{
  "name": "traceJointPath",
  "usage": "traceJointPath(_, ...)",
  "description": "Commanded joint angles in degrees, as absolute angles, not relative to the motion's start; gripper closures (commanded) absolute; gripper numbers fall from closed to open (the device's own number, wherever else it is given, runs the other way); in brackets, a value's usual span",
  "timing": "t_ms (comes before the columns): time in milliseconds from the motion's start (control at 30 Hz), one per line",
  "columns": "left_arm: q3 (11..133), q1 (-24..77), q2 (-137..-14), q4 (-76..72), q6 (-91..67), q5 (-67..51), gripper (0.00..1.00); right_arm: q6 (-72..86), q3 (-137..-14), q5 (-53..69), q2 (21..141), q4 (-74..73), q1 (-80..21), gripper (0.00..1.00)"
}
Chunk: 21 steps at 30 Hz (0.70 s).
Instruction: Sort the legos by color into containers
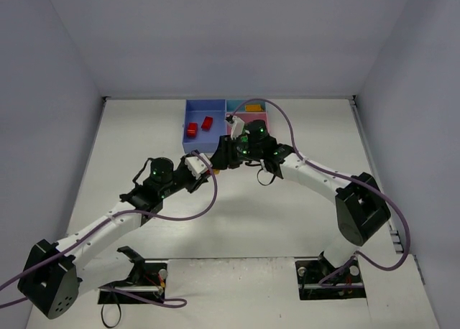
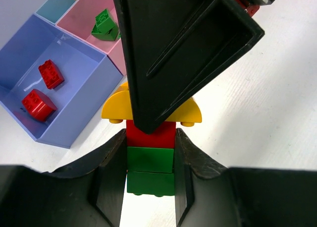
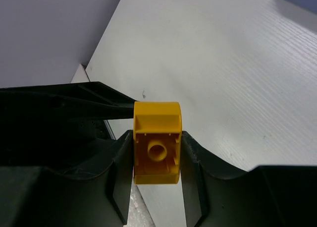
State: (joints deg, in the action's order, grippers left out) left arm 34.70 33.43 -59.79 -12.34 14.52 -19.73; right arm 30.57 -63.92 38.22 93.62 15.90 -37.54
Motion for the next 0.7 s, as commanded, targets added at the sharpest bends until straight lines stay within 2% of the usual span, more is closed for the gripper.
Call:
traceJointPath(0,34.89,33.92,-59.06,-17.40,13.71,-20.57,0.99,28.39,-66.80,39.37,90.44,18.37,-36.39,0.87)
traceJointPath(667,36.39,33.75,-63.98,-16.08,9.93,-22.06,1.00,25.40,-65.39,38.32,85.61,14.50,-32.08,0.80)
